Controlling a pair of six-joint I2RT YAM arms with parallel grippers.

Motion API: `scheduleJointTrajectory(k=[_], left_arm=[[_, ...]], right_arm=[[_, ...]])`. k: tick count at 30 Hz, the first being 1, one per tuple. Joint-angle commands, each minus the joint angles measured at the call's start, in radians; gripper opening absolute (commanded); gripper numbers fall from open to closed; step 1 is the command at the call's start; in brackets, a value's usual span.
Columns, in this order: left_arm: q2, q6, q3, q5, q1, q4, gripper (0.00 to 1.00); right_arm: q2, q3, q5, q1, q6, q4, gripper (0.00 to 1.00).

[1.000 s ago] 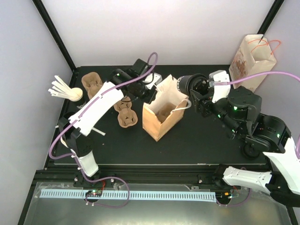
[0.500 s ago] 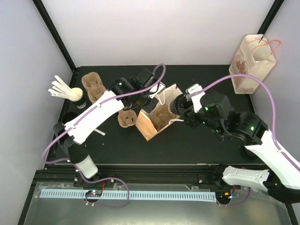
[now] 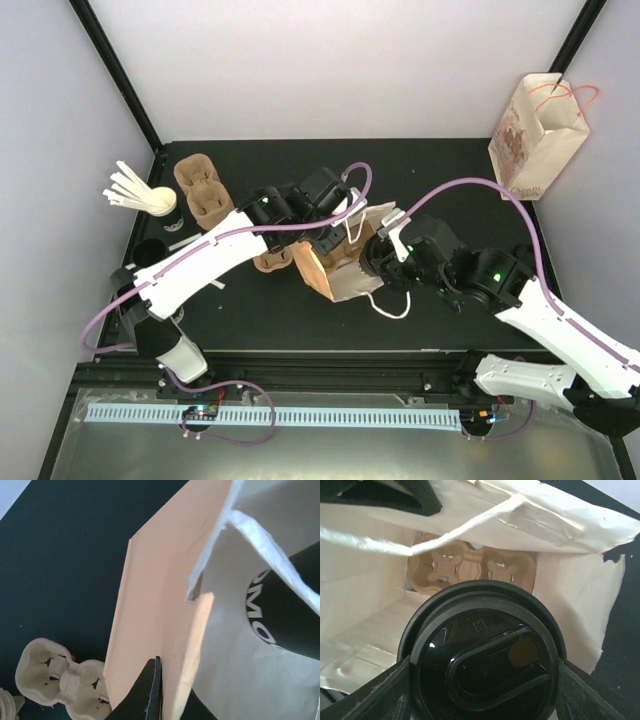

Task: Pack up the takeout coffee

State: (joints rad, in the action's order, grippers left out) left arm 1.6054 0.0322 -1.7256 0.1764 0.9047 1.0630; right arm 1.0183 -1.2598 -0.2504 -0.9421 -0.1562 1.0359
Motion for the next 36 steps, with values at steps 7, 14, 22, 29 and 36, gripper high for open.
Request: scheduleJointTrajectory(k=[7, 14, 22, 29, 36], left_arm=[[-0.065, -0.009, 0.047, -0.056, 0.025, -0.156, 0.01], [-0.102, -0.003, 0.088, -0.069, 0.025, -0.215, 0.02], [-0.172, 0.118, 0.156, -0.131, 0.038, -0.315, 0.02], [-0.165, 0.177, 0.188, -0.117, 0.085, -0.29, 0.02], [-0.121, 0.206, 0.151, -0.06, 0.119, -0.203, 0.02]], right_arm=[[0.032, 0.124, -0.097, -0.004, 0.066, -0.221, 0.62], [-0.123, 0.376, -0.004, -0.004, 0.195, -0.472, 0.62], [-0.198, 0.544, 0.07, -0.007, 0.48, -0.573, 0.54], [-0.193, 0.528, 0.128, -0.01, 0.633, -0.62, 0.55], [-0.14, 0.464, 0.088, -0.04, 0.851, -0.547, 0.55]])
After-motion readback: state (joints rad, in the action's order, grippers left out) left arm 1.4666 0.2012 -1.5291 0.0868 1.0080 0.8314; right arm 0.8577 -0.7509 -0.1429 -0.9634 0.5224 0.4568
